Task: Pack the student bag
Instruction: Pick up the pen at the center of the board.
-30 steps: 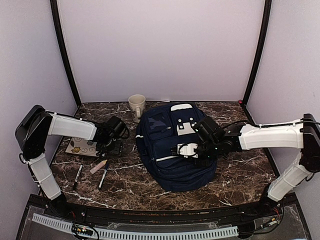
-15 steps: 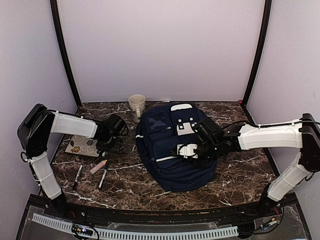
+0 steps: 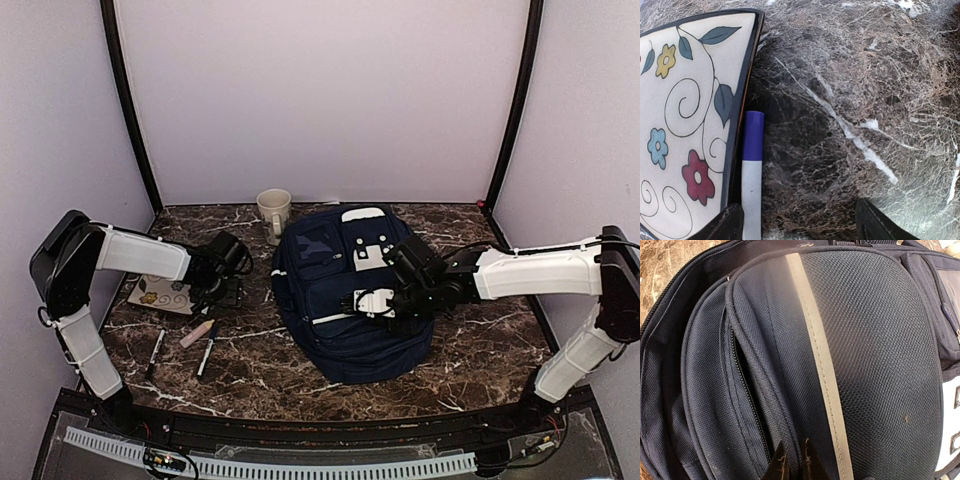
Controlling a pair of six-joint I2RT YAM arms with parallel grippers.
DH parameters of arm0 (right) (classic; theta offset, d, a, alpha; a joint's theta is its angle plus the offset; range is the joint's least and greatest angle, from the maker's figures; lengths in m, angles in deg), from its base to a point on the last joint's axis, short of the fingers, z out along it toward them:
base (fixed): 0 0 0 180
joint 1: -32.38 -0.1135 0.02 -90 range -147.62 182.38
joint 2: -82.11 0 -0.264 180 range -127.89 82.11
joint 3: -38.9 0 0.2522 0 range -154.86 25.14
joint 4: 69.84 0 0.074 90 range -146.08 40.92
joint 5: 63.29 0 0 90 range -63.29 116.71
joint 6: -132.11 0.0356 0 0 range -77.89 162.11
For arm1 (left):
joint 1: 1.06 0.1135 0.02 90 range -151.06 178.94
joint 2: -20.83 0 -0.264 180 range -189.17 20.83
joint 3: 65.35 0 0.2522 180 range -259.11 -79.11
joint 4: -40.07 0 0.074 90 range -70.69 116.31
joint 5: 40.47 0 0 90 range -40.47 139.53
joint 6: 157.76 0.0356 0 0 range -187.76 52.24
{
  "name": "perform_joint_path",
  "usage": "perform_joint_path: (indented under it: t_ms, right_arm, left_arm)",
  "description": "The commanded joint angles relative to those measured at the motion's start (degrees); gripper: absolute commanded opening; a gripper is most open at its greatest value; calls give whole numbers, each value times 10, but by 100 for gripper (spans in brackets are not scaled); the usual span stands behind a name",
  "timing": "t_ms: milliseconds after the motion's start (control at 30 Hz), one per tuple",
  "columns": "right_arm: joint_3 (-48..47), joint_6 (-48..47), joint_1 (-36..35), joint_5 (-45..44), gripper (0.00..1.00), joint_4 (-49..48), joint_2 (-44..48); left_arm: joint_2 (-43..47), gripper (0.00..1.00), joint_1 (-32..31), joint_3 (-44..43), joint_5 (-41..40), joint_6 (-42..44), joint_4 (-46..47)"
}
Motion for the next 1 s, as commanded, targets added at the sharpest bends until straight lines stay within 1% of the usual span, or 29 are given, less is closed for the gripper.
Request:
perform_joint_path:
  t_ms: [0, 133, 200, 267, 367, 467, 567, 700, 833, 967]
  right_arm:
    - [-16, 6, -1, 8, 8, -1, -9]
    - [-16, 7, -1, 8, 8, 0, -8]
    - [-16, 7, -1, 8, 8, 0, -8]
    - [-17, 6, -1, 8, 8, 1, -9]
    - [-18, 7, -1, 10, 8, 4, -11]
    - [-18, 8, -1, 10, 8, 5, -11]
    - [-17, 8, 0, 11, 7, 5, -10]
    - [-16, 7, -1, 11, 7, 5, -12]
    - [-17, 6, -1, 11, 7, 7, -13]
    - [-19, 5, -1, 13, 7, 10, -14]
  left_arm:
    - [-37, 80, 7, 32, 26, -8, -76]
    - [-43, 79, 7, 35, 38, -11, -71]
    - [-47, 76, 7, 33, 48, -10, -75]
    - [-51, 75, 7, 26, 52, -12, -88]
    - [-52, 76, 6, 19, 37, -24, -123]
    - [-31, 76, 6, 38, 42, -36, -118]
    - [-28, 76, 2, 37, 44, -44, -132]
    - [8, 77, -6, 50, 36, -56, -131]
    - [17, 80, -9, 52, -2, -64, -147]
    - [2, 81, -4, 58, 49, -53, -115]
